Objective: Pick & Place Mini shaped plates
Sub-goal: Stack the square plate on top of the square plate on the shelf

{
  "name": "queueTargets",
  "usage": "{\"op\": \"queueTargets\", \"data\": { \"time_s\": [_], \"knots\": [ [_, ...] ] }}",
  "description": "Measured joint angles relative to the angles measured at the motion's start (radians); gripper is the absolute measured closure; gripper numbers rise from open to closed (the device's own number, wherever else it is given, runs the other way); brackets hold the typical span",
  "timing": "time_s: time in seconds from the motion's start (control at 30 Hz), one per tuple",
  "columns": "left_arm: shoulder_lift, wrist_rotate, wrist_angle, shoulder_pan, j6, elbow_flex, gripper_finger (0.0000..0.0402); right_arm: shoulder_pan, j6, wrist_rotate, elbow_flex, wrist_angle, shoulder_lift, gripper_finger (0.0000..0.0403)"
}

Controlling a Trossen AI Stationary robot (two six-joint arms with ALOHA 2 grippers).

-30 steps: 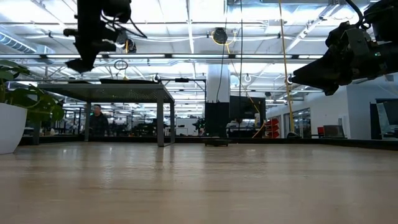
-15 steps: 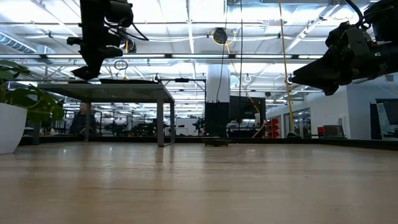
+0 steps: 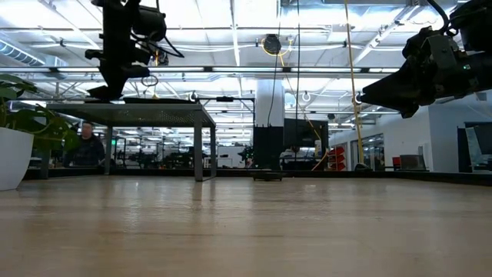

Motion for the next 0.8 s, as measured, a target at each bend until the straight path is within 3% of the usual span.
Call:
{"op": "queueTargets", "data": {
  "time_s": [0.8],
  "knots": [
    [0.000, -0.008, 0.009, -0.010, -0.016, -0.052, 0.0371, 0.000, 0.000, 0.000, 0.000, 0.000, 0.000, 0.0268]
  ]
}}
